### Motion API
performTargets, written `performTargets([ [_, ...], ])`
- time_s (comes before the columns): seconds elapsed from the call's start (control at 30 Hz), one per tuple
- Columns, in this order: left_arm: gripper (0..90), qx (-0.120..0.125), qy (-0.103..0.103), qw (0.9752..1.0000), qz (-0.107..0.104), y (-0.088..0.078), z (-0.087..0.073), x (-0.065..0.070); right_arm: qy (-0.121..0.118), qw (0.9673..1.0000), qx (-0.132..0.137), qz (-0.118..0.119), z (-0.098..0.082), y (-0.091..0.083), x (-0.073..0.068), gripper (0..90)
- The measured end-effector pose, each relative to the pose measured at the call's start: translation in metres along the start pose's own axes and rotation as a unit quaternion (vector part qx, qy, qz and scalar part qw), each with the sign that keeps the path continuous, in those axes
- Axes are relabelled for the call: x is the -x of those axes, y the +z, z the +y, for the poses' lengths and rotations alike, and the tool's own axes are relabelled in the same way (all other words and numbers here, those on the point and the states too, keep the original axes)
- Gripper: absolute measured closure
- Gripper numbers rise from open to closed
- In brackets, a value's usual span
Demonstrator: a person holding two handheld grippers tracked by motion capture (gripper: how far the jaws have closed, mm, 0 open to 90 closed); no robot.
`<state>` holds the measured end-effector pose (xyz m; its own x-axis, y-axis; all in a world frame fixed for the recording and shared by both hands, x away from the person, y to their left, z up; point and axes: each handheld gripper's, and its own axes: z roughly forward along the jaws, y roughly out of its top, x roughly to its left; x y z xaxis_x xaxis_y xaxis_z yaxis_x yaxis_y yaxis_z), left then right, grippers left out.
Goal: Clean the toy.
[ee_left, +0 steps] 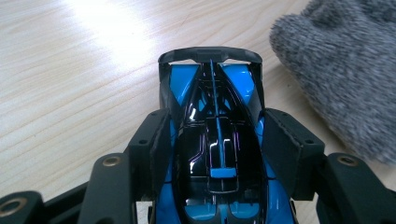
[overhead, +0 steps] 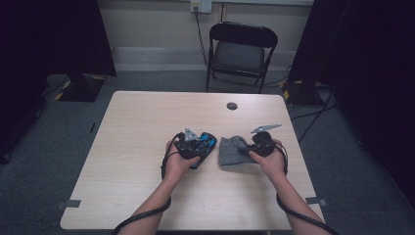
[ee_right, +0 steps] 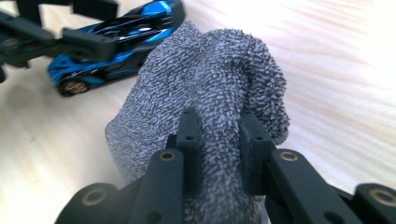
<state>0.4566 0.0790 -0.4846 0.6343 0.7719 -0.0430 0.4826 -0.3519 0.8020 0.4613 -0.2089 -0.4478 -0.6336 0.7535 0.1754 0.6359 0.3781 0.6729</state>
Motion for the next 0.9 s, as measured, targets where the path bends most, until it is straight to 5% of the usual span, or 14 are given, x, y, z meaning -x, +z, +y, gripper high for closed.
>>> performTargets([
  [0.43, 43.0, 0.001, 0.0, 1.0, -0.001, 0.0, -0.001, 0.0, 0.026, 0.9993, -0.016, -0.021, 0.011, 0.022, 0.002, 73.5],
  [0.9, 43.0, 0.001, -0.002, 1.0, -0.002, 0.0, -0.001, 0.0, -0.001, 0.9991, -0.043, -0.006, 0.006, 0.034, -0.012, 73.3],
])
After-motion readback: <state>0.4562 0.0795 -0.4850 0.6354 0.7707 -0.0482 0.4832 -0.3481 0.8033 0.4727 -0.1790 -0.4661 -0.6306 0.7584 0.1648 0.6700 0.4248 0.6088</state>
